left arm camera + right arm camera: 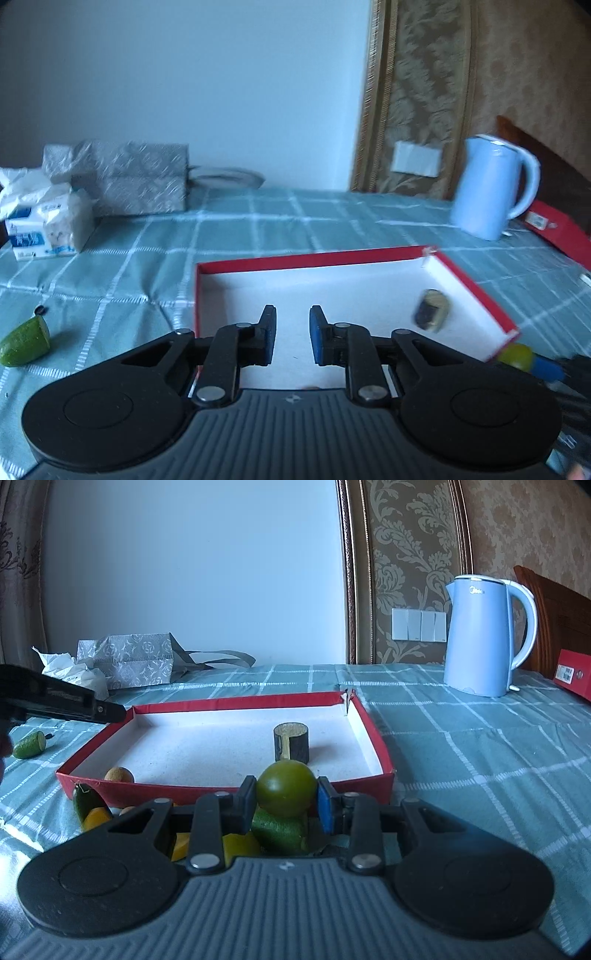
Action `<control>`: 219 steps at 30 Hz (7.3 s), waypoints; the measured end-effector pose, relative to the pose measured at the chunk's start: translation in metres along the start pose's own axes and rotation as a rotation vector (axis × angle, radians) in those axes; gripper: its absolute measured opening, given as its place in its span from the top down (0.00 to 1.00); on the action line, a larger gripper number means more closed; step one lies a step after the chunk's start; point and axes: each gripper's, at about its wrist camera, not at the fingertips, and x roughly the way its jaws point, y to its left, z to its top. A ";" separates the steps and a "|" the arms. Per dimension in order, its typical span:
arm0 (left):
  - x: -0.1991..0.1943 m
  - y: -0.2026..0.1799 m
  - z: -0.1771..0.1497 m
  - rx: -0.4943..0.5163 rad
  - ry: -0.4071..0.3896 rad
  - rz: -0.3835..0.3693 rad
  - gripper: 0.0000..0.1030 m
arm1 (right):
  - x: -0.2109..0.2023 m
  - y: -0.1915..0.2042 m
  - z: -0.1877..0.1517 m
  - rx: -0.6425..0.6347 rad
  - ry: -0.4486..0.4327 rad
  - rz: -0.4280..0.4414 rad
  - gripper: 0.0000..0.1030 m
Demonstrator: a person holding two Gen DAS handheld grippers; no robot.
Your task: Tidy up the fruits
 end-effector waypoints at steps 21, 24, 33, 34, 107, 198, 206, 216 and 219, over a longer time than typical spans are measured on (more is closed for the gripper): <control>-0.038 -0.018 -0.062 0.156 0.067 0.009 0.69 | 0.000 0.002 -0.001 -0.012 0.005 0.006 0.69; -0.032 -0.019 -0.063 0.154 0.085 -0.020 0.69 | 0.001 0.001 -0.001 -0.009 0.005 0.003 0.69; -0.012 -0.014 -0.065 0.109 0.142 -0.020 0.73 | 0.001 0.001 -0.001 -0.008 0.010 0.004 0.69; -0.013 -0.014 -0.065 0.116 0.139 -0.015 0.73 | 0.001 0.001 -0.001 -0.008 0.009 0.004 0.69; -0.035 0.007 -0.081 -0.009 0.099 0.144 0.11 | -0.009 0.016 0.000 -0.095 -0.047 -0.009 0.69; -0.025 -0.045 -0.081 0.067 0.100 -0.003 0.64 | 0.015 -0.071 0.004 0.246 0.013 -0.299 0.00; -0.029 -0.042 -0.081 0.047 0.078 -0.004 0.75 | 0.015 -0.072 0.005 0.246 0.009 -0.301 0.00; -0.030 -0.018 -0.076 -0.043 0.069 0.042 0.76 | 0.006 -0.074 0.005 0.258 0.014 -0.164 0.00; -0.028 -0.011 -0.076 -0.069 0.082 0.030 0.76 | -0.012 -0.072 0.003 0.197 -0.018 -0.070 0.00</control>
